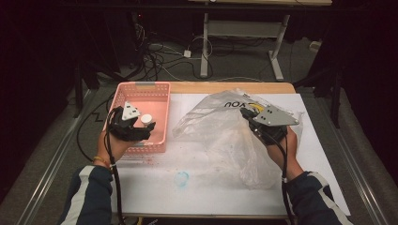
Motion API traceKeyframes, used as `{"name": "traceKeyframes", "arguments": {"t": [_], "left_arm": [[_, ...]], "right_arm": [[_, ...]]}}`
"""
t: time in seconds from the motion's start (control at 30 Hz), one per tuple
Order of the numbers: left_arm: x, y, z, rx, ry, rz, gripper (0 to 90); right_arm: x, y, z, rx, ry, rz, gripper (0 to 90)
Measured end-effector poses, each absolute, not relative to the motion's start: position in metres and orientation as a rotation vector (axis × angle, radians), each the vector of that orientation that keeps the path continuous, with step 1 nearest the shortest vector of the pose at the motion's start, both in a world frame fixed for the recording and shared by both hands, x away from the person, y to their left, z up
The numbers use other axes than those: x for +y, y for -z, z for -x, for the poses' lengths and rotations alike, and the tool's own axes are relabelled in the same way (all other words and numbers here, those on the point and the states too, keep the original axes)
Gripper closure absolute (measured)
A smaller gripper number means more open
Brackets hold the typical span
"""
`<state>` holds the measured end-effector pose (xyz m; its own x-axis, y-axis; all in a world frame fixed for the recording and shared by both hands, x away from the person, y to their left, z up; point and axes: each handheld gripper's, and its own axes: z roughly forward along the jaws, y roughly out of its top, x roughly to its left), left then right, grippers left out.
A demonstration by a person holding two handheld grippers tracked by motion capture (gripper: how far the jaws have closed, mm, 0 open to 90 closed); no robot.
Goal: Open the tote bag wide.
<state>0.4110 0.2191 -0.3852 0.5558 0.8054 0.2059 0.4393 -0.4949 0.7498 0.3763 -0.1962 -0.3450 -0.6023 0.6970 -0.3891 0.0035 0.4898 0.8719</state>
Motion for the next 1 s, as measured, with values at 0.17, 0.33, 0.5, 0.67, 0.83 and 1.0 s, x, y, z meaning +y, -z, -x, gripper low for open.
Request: {"name": "traceKeyframes", "arguments": {"t": [0.17, 0.33, 0.5, 0.67, 0.83, 1.0], "left_arm": [[0.223, 0.396, -0.446, 1.093, -0.638, -2.208, 17.5], [0.222, 0.405, -0.469, 1.165, -0.593, -2.249, 17.4], [0.218, 0.417, -0.485, 1.203, -0.575, -2.336, 17.6], [0.217, 0.425, -0.496, 1.253, -0.540, -2.399, 26.1], [0.214, 0.430, -0.499, 1.239, -0.468, -2.472, 44.0], [0.214, 0.430, -0.499, 1.225, -0.453, -2.474, 47.4]], "right_arm": [[-0.200, 0.343, -0.375, 1.933, -1.170, -0.582, 90.0], [-0.200, 0.346, -0.376, 1.967, -1.165, -0.571, 90.0], [-0.197, 0.351, -0.376, 1.997, -1.157, -0.552, 90.0], [-0.195, 0.354, -0.375, 2.018, -1.151, -0.534, 90.0], [-0.194, 0.356, -0.375, 2.034, -1.152, -0.530, 90.0], [-0.194, 0.356, -0.375, 2.036, -1.152, -0.528, 90.0]]}}
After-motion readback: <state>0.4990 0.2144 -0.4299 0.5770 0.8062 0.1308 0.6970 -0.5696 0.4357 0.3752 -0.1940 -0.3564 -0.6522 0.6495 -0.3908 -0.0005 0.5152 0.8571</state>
